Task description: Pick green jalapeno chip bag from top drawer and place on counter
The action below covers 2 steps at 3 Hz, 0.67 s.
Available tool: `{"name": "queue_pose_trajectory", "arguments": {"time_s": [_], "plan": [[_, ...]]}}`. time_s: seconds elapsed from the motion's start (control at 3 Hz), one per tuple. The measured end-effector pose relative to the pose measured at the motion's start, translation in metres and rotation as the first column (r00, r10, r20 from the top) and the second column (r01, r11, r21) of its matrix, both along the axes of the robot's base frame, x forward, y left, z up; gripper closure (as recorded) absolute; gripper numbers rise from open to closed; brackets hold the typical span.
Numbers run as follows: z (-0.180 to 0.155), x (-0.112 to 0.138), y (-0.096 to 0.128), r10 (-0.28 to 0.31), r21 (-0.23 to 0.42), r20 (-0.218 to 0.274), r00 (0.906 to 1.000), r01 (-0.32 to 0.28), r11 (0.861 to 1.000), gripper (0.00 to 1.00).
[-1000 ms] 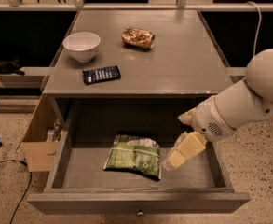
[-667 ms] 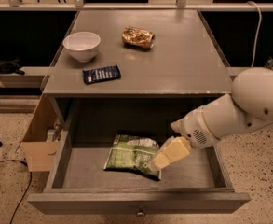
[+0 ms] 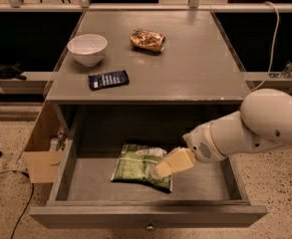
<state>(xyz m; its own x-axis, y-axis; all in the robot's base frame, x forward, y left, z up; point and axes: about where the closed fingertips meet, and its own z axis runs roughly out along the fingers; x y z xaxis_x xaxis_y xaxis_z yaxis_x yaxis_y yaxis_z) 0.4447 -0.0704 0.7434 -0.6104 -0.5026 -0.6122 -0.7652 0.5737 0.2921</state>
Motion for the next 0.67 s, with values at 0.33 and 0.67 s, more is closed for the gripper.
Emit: {"name": "queue_pose_trajectory", "arguments": {"time_s": [0.33,0.67], "plan": [[-0.002,-0.004,0.004,0.018,-0.006,0.011,0.9998,-0.018,1.000,0.00],[-0.018,0.000,0.011,0.030,-0.009,0.014,0.9994,-0.030,1.000,0.00]]}}
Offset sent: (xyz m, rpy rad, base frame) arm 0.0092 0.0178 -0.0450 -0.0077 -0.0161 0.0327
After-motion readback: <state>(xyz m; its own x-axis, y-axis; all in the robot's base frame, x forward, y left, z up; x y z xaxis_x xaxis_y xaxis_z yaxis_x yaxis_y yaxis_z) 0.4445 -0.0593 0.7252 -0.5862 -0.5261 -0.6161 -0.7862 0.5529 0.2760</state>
